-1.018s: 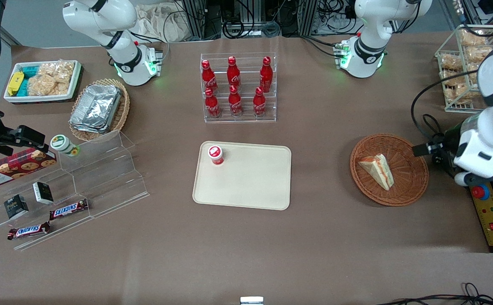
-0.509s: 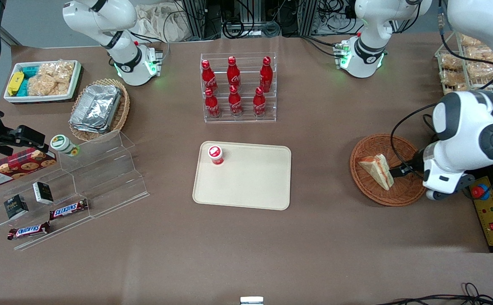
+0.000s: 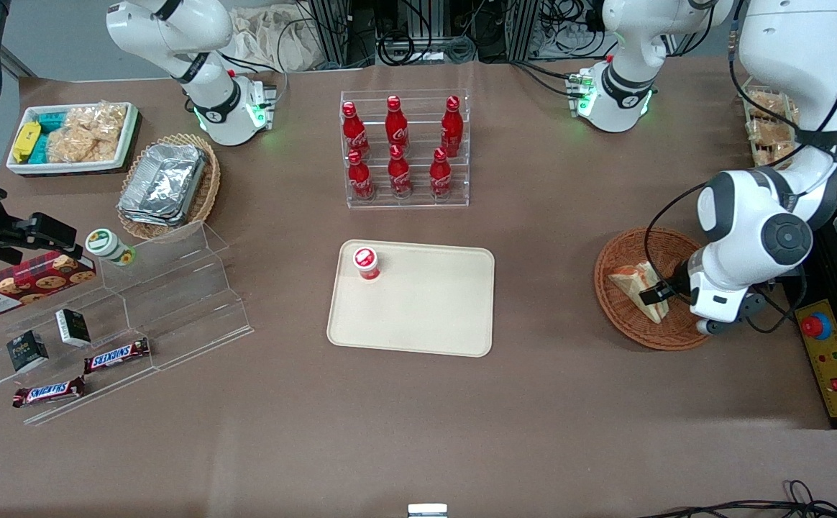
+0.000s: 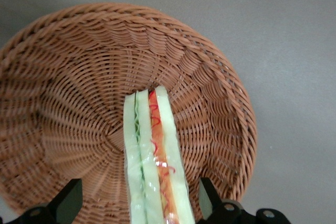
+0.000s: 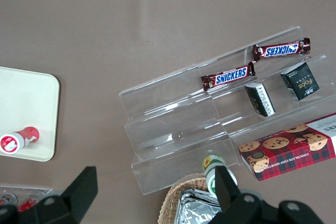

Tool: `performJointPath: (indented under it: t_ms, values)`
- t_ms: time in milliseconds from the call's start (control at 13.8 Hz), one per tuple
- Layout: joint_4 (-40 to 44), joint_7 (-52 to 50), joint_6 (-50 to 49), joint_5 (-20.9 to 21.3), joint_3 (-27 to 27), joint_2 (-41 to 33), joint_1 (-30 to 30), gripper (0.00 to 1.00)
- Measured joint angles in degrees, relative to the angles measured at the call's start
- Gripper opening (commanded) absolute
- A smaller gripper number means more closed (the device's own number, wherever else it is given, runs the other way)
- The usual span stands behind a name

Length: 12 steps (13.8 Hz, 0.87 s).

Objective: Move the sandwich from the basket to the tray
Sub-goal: 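Lower the left gripper onto the sandwich and close it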

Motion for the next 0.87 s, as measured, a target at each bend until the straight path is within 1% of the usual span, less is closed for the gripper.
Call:
performJointPath:
  t_ms: [218, 364, 436, 582, 655, 727, 800, 873]
  values:
    - [-0.3, 0.0, 2.2, -1.8, 0.0, 1.6, 0.0, 1.00]
    - [-0.4, 0.0, 2.6, -2.1, 0.0, 2.2, 0.0, 1.00]
    - [-0.5, -0.1, 3.1, -2.6, 0.0, 2.4, 0.0, 0.98]
    - [-1.4, -0.1, 4.6, -3.3, 0.0, 2.6, 0.0, 0.70]
    - [-1.8, -0.1, 5.1, -3.4, 0.0, 2.6, 0.0, 0.60]
    - [-2.1, -0.1, 5.3, -3.4, 0.0, 2.7, 0.0, 0.46]
    - [-2.2, -0.1, 5.3, -3.4, 0.0, 2.7, 0.0, 0.37]
    - [-2.2, -0.1, 5.3, -3.4, 0.0, 2.7, 0.0, 0.35]
